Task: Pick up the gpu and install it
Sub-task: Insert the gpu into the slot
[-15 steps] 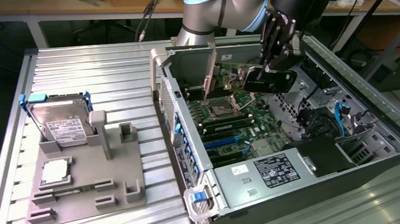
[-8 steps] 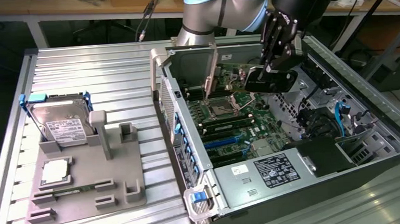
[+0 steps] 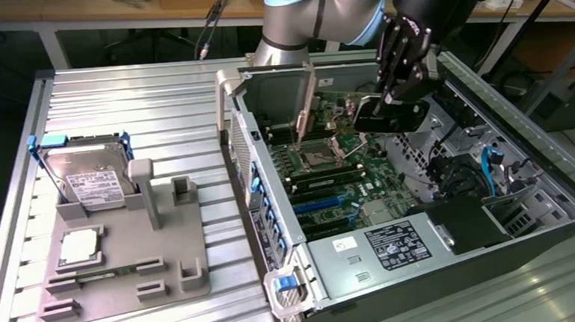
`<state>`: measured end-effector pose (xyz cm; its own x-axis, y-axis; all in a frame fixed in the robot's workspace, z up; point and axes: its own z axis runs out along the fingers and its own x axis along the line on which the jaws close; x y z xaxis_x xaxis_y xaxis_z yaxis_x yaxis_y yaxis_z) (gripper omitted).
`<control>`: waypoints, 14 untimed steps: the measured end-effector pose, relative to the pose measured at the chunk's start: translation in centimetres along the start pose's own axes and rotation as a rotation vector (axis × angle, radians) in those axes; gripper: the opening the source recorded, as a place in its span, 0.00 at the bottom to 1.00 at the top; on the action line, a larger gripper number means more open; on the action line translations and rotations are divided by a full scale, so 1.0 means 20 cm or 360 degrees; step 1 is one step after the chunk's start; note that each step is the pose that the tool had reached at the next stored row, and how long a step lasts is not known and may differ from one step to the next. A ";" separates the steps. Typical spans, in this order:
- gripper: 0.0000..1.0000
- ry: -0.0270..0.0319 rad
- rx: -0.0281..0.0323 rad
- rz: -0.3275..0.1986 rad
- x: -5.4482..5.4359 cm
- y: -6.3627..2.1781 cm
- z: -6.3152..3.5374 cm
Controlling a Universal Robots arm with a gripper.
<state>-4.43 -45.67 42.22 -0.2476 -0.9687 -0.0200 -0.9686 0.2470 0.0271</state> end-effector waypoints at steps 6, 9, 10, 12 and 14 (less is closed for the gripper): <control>0.27 0.00006 -0.00005 -0.0020 0.00 -0.005 0.000; 0.27 0.00010 -0.00007 -0.0031 0.00 -0.006 0.000; 0.27 0.00009 -0.00007 -0.0035 0.00 -0.007 0.000; 0.27 0.00012 -0.00009 -0.0042 0.00 -0.008 0.000; 0.27 0.00015 -0.00010 -0.0049 0.00 -0.009 0.000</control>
<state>-4.25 -45.67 42.23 -0.2176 -0.9758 -0.0199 -0.9758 0.2171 0.0271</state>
